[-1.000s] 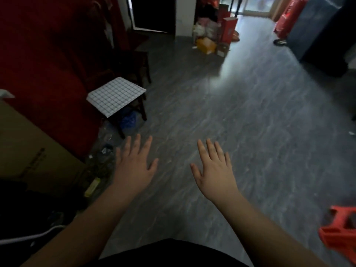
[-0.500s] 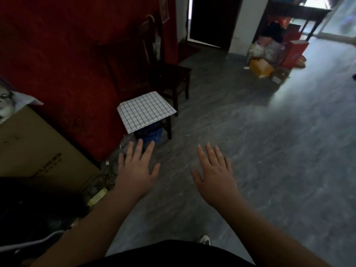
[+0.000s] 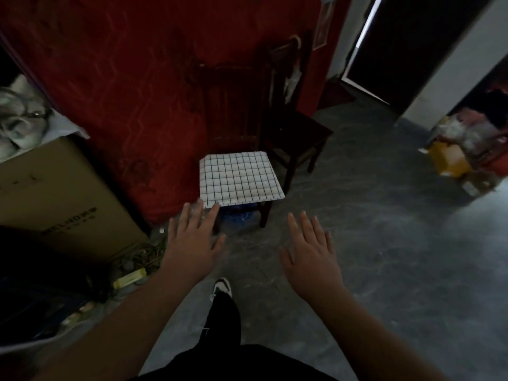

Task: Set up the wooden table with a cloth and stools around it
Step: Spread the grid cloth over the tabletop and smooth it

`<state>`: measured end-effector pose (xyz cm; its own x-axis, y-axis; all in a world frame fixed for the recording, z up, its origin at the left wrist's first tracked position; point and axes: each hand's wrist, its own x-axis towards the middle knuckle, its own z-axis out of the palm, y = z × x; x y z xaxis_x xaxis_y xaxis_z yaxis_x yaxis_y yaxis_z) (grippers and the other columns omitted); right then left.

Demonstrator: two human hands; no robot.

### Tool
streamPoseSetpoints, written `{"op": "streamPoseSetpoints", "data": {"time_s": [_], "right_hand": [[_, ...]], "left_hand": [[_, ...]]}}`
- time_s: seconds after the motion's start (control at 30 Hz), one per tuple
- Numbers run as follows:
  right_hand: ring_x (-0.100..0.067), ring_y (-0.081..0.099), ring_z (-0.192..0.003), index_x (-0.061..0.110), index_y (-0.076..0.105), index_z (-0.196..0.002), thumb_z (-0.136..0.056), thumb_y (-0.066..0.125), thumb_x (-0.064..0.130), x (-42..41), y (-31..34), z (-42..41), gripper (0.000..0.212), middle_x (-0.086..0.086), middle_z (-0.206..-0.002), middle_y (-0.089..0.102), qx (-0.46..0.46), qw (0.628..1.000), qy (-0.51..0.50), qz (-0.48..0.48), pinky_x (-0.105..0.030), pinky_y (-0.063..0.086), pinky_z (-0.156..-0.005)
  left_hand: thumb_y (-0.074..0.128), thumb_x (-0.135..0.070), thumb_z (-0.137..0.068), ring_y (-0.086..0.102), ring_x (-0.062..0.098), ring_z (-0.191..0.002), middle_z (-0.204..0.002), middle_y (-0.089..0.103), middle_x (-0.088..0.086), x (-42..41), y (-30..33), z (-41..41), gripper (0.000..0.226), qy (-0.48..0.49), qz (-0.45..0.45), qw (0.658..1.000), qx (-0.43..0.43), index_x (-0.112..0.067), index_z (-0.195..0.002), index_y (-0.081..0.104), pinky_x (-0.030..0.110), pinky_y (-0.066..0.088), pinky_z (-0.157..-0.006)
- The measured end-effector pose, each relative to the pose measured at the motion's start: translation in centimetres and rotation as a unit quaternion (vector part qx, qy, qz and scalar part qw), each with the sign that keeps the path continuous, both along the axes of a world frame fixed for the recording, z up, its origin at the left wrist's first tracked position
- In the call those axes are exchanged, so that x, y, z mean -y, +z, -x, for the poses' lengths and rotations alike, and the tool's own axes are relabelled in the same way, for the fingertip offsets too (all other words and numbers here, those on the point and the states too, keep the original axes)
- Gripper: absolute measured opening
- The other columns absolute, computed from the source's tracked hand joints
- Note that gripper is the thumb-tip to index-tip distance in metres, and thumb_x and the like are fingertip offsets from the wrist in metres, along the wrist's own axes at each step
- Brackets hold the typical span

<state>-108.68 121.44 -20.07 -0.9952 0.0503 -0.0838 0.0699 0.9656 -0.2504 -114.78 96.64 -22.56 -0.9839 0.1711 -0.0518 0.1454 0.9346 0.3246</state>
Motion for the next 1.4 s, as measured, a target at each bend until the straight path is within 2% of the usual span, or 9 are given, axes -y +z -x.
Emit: {"op": "streamPoseSetpoints", "data": {"time_s": [0.33, 0.6, 0.7, 0.83, 0.93, 1.1, 1.23, 1.33, 1.4], "right_hand": [[-0.018, -0.018, -0.151, 0.033, -0.007, -0.157, -0.102, 0.028, 0.052, 0.2, -3.4, 22.1, 0.068, 0.002, -0.166, -0.011, 0.051, 0.999, 0.004, 0.006, -0.049, 0.001, -0.124], [-0.019, -0.021, -0.149, 0.037, -0.01, -0.156, -0.101, 0.028, 0.054, -1.4, -6.6, 32.3, 0.069, 0.003, -0.166, -0.011, 0.105, 0.994, 0.019, 0.028, -0.051, 0.0, -0.124], [-0.02, -0.018, -0.151, 0.036, -0.008, -0.156, -0.101, 0.029, 0.055, -3.3, -9.3, 36.4, 0.069, 0.003, -0.166, -0.011, 0.121, 0.991, 0.031, 0.038, -0.05, 0.0, -0.124], [-0.02, -0.019, -0.151, 0.036, -0.01, -0.156, -0.099, 0.032, 0.052, -5.7, -15.1, 42.5, 0.072, 0.001, -0.166, -0.013, 0.15, 0.985, 0.071, 0.048, -0.048, -0.002, -0.123], [-0.02, -0.018, -0.151, 0.035, -0.007, -0.156, -0.1, 0.035, 0.051, -6.7, -21.0, 46.4, 0.072, 0.002, -0.166, -0.012, 0.169, 0.979, 0.108, 0.042, -0.047, -0.001, -0.124], [-0.023, -0.016, -0.152, 0.032, -0.006, -0.157, -0.098, 0.037, 0.05, -6.2, -32.3, 50.5, 0.075, 0.001, -0.165, -0.013, 0.187, 0.963, 0.196, -0.002, -0.051, 0.008, -0.124], [-0.024, -0.017, -0.151, 0.029, -0.002, -0.158, -0.097, 0.043, 0.05, -5.2, -40.1, 50.6, 0.079, -0.002, -0.166, -0.013, 0.195, 0.944, 0.267, -0.015, -0.052, 0.006, -0.123], [-0.027, -0.017, -0.152, 0.026, -0.004, -0.159, -0.093, 0.048, 0.057, -4.7, -44.1, 50.5, 0.09, -0.005, -0.166, -0.015, 0.201, 0.929, 0.309, -0.041, -0.055, 0.004, -0.123], [-0.029, -0.017, -0.151, 0.025, -0.008, -0.158, -0.088, 0.052, 0.061, -4.4, -46.0, 50.6, 0.099, -0.006, -0.165, -0.017, 0.211, 0.922, 0.317, -0.065, -0.057, 0.004, -0.122]], "left_hand": [[0.034, -0.056, -0.098, -0.009, 0.027, -0.151, -0.166, -0.001, 0.003, 1.0, -3.6, 20.4, 0.07, -0.004, 0.01, 0.999, 0.048, -0.039, -0.156, -0.001, 0.054, 0.004, -0.121], [0.034, -0.055, -0.099, -0.01, 0.025, -0.151, -0.166, -0.004, 0.002, -1.4, -5.6, 31.0, 0.07, 0.02, -0.003, 0.996, 0.092, -0.038, -0.155, -0.004, 0.054, 0.007, -0.121], [0.04, -0.05, -0.099, -0.002, 0.027, -0.152, -0.166, 0.0, 0.001, -2.6, -7.8, 34.1, 0.07, 0.042, -0.016, 0.993, 0.11, -0.037, -0.156, 0.0, 0.054, 0.012, -0.12], [0.048, -0.041, -0.099, 0.01, 0.028, -0.151, -0.165, 0.009, 0.003, -3.8, -12.9, 38.7, 0.069, 0.047, -0.006, 0.995, 0.089, -0.031, -0.157, 0.013, 0.053, 0.017, -0.117], [0.043, -0.046, -0.096, 0.014, 0.032, -0.15, -0.164, 0.015, 0.008, -4.2, -18.8, 41.0, 0.069, 0.052, 0.028, 0.993, 0.098, -0.028, -0.157, 0.017, 0.055, 0.019, -0.117], [0.05, -0.045, -0.094, 0.001, 0.027, -0.152, -0.166, 0.006, 0.005, -5.8, -30.0, 43.2, 0.076, 0.062, 0.045, 0.99, 0.122, -0.03, -0.157, 0.01, 0.053, 0.014, -0.119], [0.048, -0.057, -0.091, -0.002, 0.027, -0.152, -0.166, 0.006, 0.006, -6.2, -38.4, 43.0, 0.082, 0.0, 0.064, 0.989, 0.137, -0.028, -0.158, 0.009, 0.055, 0.012, -0.12], [0.04, -0.069, -0.085, -0.007, 0.029, -0.152, -0.166, 0.002, 0.007, -6.2, -42.5, 42.1, 0.092, -0.057, 0.086, 0.984, 0.148, -0.028, -0.157, 0.001, 0.058, 0.008, -0.12], [0.045, -0.074, -0.077, -0.009, 0.031, -0.151, -0.166, -0.004, 0.008, -6.0, -44.5, 41.4, 0.104, -0.087, 0.112, 0.977, 0.158, -0.03, -0.157, -0.005, 0.061, 0.006, -0.118]]}}
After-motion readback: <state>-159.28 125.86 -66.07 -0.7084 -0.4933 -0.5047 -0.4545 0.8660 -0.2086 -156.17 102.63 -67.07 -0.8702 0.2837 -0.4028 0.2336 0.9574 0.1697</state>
